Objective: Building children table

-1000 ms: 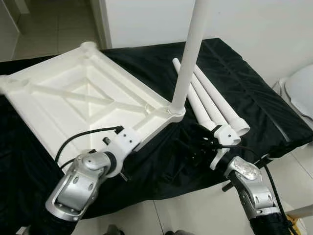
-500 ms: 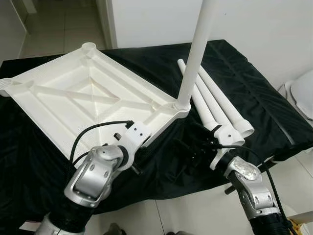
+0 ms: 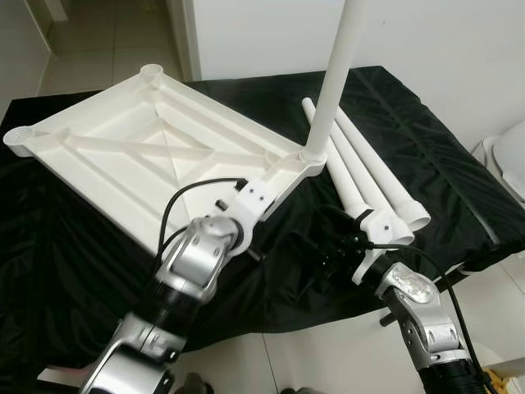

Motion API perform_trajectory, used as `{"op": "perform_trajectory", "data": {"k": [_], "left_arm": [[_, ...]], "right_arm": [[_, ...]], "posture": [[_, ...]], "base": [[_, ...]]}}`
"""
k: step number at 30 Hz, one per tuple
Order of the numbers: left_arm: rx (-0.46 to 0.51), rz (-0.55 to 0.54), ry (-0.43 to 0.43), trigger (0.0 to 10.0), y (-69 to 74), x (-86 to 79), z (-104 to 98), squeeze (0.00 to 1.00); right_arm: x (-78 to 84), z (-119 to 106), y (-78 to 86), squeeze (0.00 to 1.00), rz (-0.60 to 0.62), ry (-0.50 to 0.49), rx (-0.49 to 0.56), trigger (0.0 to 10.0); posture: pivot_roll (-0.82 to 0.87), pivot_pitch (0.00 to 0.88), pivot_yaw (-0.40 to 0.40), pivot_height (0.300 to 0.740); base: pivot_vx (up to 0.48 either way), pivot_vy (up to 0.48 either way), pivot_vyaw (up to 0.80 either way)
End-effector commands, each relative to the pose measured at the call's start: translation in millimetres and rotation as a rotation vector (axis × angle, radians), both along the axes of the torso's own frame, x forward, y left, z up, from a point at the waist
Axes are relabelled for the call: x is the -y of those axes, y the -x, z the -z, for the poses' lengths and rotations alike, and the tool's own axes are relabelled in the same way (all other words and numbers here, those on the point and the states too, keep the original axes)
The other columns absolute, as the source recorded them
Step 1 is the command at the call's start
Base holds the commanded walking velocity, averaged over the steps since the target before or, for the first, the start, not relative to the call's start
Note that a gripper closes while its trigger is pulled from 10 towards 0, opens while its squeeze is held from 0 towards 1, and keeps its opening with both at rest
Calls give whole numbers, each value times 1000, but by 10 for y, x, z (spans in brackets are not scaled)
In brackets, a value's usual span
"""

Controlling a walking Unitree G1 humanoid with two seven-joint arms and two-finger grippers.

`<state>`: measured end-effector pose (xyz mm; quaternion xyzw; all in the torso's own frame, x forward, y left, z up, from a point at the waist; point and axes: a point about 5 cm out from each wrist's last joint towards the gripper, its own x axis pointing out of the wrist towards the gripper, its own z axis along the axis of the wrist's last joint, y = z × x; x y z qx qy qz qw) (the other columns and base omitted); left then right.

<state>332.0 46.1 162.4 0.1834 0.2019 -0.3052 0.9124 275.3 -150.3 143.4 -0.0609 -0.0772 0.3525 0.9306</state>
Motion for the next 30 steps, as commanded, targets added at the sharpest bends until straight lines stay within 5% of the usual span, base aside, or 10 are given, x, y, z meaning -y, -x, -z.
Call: {"op": "perform_trajectory", "data": {"k": [1,2,3,7,8,14,15,16,24,30], "left_arm": [[183,-111,-14,784,-133,50,-206,0],[183,-111,-14,784,-133,50,-206,0],[199,-113,-10,10000,-154,76,-228,0],[215,-95,45,10000,-176,163,-328,0],[214,-82,93,10000,-164,181,-379,1000],[250,-1,190,10000,-112,209,-609,1000],[257,29,220,10000,-84,207,-685,75],[265,52,240,10000,-58,201,-745,0],[306,64,200,10000,-32,53,-847,0],[285,-151,26,10000,-140,-513,-635,0]], "right_arm": [[-2,17,19,0,4,3,-7,10000],[-2,17,19,0,4,3,-7,10000],[-2,17,21,0,6,2,-6,10000],[-6,22,34,0,8,2,-7,10000],[-6,23,36,0,8,1,-8,10000],[-8,26,43,0,8,1,-10,10000],[-10,27,42,0,7,2,-10,10000],[-11,27,39,0,6,1,-11,10000],[-31,19,10,0,-1,-1,-10,10000],[-49,-4,-10,0,-1,-10,-12,10000]], "posture": [[-89,115,23,740],[-89,115,23,740],[-89,115,23,740],[-90,117,25,740],[-89,117,24,740],[-83,121,21,740],[-81,120,21,740],[-79,119,19,740],[-67,115,15,740],[-61,111,12,740]], "base": [[0,0,0],[0,0,0],[0,0,0],[0,0,0],[0,0,0],[0,0,0],[0,0,0],[0,0,0],[0,0,0],[0,0,0]]}}
